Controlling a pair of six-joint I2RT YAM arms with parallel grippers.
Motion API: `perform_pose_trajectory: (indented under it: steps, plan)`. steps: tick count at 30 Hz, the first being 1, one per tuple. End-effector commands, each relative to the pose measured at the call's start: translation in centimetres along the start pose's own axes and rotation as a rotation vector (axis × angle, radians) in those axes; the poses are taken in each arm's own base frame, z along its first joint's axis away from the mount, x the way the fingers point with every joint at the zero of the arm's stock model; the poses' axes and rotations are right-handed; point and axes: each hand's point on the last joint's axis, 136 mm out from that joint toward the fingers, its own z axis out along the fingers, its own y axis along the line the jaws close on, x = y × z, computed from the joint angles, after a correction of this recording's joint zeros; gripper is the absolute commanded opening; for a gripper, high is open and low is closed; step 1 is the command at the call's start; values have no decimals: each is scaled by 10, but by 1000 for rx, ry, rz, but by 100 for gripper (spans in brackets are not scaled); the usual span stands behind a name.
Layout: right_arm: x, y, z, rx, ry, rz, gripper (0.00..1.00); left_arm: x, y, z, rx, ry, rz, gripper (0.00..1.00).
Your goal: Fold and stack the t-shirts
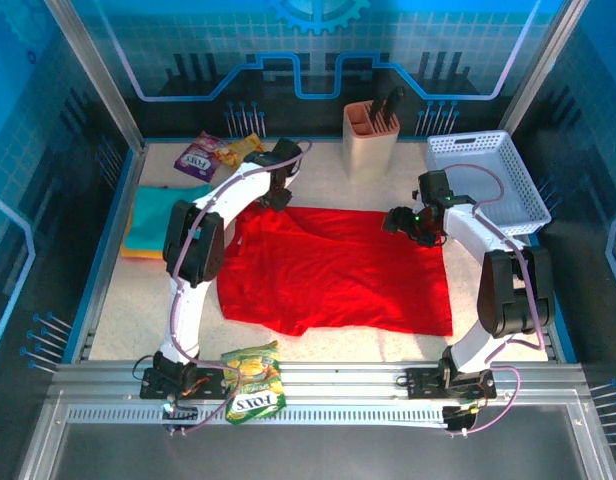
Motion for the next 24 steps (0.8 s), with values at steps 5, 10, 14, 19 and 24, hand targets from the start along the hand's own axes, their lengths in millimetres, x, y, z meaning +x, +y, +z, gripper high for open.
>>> perform_pose_trajectory:
  steps: [5,10,14,19,24]
  plan:
    - [8,8,4,-19,24,-7,79,19,9,-67,176,-34,-368,56]
    - [10,9,8,-21,32,-8,79,50,-17,-77,461,-57,-671,48]
    - [12,10,11,-17,46,-17,79,66,-25,-78,534,-111,-777,42]
    - [12,13,14,-22,46,-17,79,78,-30,-52,573,-140,-903,38]
    - [13,16,15,-26,54,-21,79,73,-26,-20,576,-132,-927,31]
